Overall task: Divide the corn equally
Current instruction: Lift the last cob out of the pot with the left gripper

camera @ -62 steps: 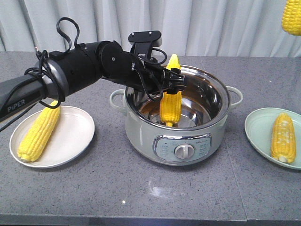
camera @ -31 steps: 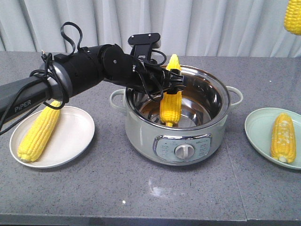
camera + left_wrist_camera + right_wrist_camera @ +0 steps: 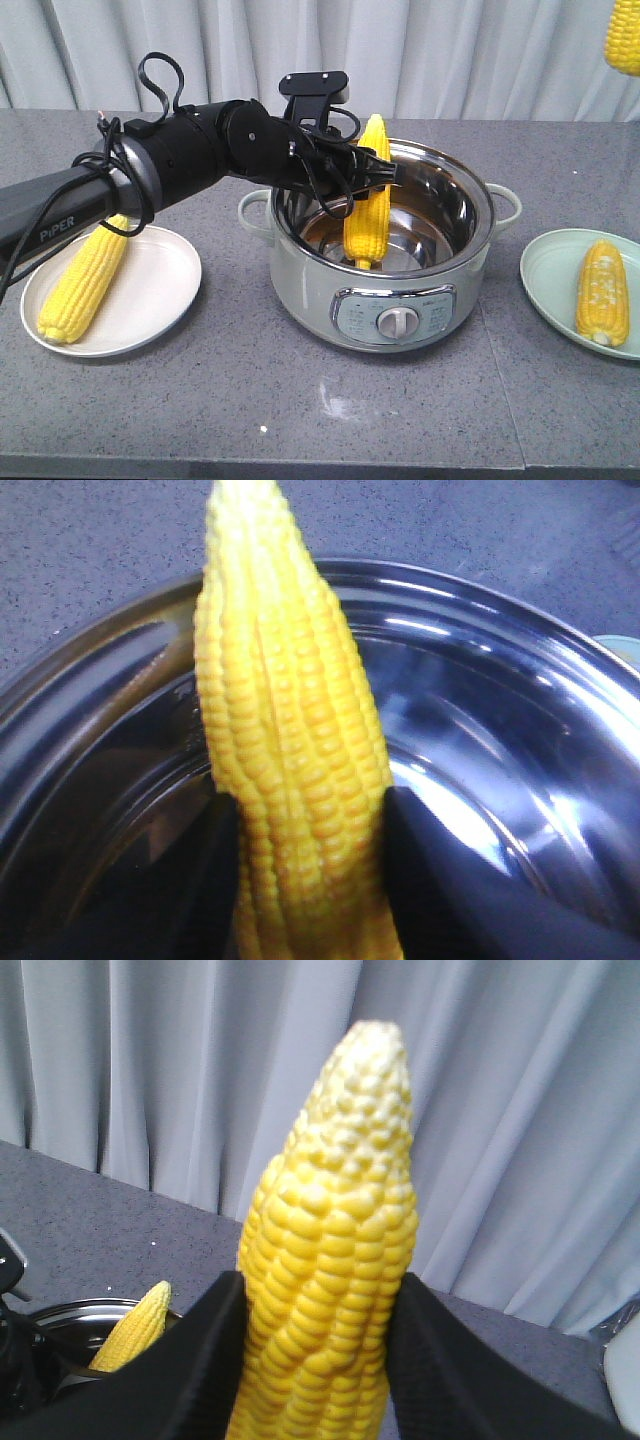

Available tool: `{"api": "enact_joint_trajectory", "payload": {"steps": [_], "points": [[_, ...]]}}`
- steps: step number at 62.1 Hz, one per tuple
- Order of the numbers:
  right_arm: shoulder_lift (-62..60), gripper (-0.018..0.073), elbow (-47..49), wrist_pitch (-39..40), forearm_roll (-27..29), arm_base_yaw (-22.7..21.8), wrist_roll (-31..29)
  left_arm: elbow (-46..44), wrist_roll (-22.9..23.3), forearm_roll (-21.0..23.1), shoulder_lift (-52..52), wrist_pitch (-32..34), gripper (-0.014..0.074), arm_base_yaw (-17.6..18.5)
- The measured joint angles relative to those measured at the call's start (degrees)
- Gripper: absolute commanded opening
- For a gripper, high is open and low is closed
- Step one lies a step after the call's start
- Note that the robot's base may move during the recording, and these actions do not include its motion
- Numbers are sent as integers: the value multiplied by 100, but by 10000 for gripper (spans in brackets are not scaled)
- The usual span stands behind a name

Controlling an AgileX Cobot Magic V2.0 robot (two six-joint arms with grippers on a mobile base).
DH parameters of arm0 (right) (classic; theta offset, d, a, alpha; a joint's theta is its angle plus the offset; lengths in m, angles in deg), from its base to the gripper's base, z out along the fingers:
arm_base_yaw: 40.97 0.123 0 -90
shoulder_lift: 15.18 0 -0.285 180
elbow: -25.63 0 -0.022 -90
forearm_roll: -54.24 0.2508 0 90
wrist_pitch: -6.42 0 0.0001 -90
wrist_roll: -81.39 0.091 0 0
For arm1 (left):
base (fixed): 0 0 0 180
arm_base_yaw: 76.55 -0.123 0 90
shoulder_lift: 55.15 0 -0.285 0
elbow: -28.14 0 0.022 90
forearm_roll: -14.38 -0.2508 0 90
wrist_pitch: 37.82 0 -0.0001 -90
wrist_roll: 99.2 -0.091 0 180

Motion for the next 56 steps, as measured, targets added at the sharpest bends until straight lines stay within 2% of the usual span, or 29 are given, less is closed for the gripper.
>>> {"api": "enact_joint_trajectory", "payload": {"steps": [17,25,39,56], "points": [[0,-5,0,-2,-2,0,10,36,43,241,-373,-10,-8,75],[0,-5,0,-2,-2,0,74,36,43,215,-803,12,-8,56],[0,-5,0,-13,-6,0,180,36,43,-236,-1584,-141,-8,-51],[0,-5,0,-305,241,0,220,36,47,-846,-2910,-1048,-8,-389]]}}
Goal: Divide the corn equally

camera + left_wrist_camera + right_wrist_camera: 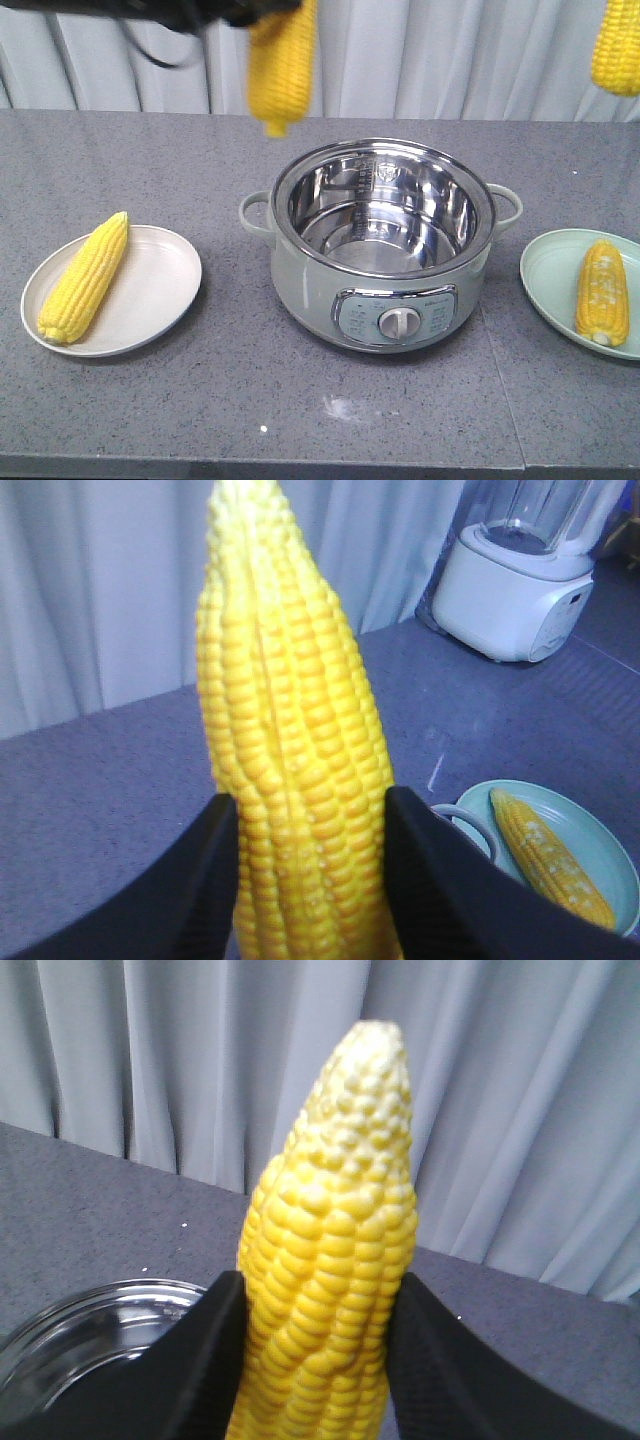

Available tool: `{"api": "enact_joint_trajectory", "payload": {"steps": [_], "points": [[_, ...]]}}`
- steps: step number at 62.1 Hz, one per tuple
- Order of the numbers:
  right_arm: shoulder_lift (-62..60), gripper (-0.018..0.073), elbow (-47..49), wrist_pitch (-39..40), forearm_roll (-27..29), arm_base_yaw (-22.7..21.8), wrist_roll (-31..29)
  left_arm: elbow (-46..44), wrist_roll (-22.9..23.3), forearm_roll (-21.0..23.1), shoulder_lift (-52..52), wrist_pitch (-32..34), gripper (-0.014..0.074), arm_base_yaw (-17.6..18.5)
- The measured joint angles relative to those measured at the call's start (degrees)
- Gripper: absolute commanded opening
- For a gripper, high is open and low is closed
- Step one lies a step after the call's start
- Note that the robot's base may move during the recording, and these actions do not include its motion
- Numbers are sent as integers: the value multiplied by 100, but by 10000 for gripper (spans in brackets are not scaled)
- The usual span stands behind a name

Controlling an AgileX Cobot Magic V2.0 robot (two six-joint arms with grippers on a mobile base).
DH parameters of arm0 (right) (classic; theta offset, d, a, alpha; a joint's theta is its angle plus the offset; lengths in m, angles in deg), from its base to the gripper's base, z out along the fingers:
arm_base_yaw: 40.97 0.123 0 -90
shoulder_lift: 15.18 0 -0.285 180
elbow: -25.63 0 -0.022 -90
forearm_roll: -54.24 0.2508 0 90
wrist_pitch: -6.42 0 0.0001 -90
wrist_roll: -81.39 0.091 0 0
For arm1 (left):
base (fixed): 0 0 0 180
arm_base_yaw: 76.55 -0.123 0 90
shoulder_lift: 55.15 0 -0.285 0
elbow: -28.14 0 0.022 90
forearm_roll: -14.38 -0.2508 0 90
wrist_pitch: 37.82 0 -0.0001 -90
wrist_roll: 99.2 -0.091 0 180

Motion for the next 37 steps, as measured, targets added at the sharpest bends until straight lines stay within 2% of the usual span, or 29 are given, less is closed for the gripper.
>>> {"api": "enact_joint_trajectory", "payload": {"steps": [17,37], "points": [[0,-5,0,-295,694,0,-171,-17,42,-379,-1114,-691,-8,-77],[0,-5,0,-295,741,0,-244,-24,61,-447,-1206,-1204,-7,-77]]}}
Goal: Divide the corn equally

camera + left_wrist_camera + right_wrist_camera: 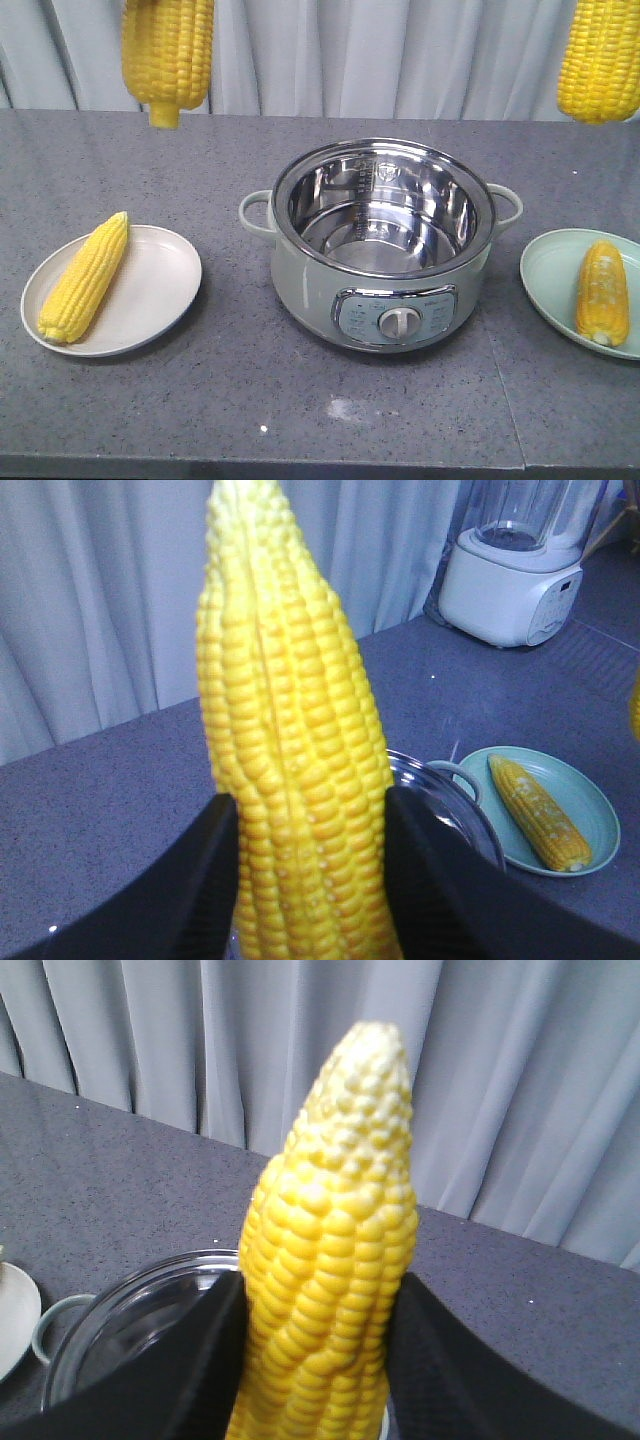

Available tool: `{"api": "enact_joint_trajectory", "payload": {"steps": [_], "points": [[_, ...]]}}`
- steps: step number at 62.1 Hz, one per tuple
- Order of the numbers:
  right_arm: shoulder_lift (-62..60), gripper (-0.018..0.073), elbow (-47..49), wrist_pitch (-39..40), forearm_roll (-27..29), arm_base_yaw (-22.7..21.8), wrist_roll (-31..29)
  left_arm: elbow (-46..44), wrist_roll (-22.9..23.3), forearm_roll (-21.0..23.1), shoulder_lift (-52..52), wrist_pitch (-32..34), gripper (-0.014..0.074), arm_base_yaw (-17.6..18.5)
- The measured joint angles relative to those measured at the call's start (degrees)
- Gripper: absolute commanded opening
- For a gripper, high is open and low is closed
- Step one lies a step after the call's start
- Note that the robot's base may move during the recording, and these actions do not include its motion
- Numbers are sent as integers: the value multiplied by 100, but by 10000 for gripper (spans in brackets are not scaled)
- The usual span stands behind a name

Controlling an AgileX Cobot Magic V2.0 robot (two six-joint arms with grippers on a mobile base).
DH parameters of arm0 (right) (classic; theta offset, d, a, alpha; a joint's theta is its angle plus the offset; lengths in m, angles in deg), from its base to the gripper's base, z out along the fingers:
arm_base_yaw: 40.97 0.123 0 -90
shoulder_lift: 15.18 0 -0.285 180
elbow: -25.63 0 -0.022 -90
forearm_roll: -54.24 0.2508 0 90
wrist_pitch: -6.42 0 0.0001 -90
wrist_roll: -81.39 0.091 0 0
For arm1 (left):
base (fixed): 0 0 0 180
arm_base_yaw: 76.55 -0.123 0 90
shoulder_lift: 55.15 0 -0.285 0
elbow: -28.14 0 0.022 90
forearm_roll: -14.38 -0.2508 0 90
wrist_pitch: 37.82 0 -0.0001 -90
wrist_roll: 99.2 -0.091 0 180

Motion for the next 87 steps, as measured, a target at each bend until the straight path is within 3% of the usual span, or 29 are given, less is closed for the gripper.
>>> {"api": "enact_joint_trajectory", "payload": {"steps": [87], "points": [[0,-5,0,-39,5,0,-11,0,6,0,0,-59,-6,0]]}}
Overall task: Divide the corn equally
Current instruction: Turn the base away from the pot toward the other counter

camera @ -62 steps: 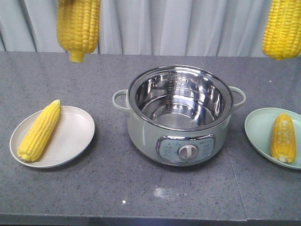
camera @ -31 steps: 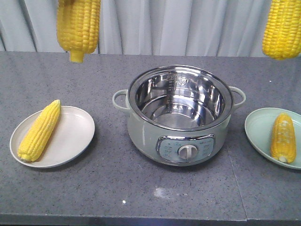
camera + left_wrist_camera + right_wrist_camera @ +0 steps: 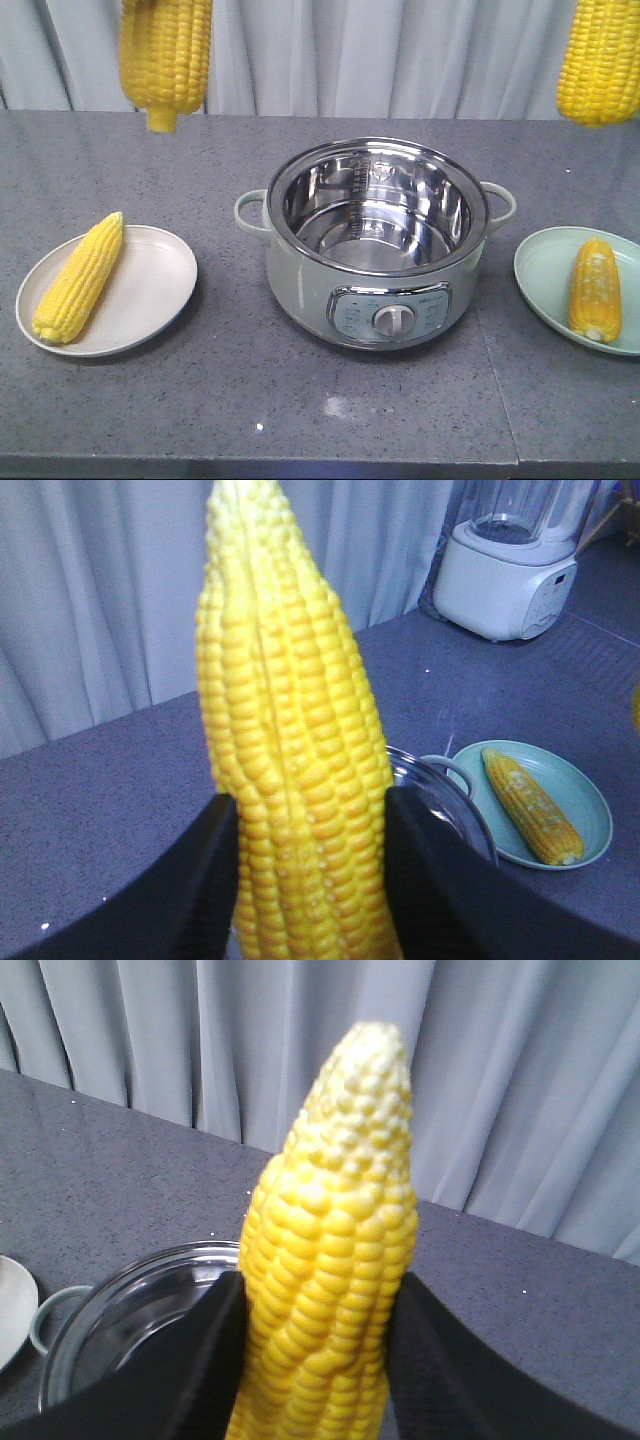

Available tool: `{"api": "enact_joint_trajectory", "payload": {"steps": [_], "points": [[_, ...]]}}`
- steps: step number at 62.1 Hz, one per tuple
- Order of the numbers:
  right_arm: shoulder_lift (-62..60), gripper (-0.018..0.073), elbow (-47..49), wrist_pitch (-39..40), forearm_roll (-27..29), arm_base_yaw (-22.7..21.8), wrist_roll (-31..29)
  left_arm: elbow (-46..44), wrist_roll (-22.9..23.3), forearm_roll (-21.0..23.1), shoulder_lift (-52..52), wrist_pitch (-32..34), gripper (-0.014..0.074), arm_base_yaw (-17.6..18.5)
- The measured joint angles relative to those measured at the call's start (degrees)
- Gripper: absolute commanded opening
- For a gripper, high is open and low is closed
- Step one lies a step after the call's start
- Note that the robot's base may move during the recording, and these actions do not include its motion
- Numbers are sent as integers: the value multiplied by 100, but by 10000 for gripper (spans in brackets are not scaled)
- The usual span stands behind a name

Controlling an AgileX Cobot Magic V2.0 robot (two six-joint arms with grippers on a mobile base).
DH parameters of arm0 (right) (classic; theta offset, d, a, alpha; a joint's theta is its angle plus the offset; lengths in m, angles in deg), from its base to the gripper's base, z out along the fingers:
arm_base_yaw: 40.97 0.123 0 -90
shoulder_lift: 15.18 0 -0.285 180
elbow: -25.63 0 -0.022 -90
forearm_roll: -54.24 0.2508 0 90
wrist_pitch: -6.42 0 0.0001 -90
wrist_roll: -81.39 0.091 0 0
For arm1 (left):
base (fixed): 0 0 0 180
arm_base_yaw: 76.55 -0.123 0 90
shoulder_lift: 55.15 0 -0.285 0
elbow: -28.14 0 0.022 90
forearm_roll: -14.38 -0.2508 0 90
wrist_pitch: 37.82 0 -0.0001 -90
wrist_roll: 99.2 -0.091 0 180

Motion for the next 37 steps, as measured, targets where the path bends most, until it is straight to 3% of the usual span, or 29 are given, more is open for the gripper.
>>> {"api": "enact_joint_trajectory", "payload": {"steps": [37], "points": [[0,-5,0,0,0,0,0,0,10,0,0,0,-6,0]]}}
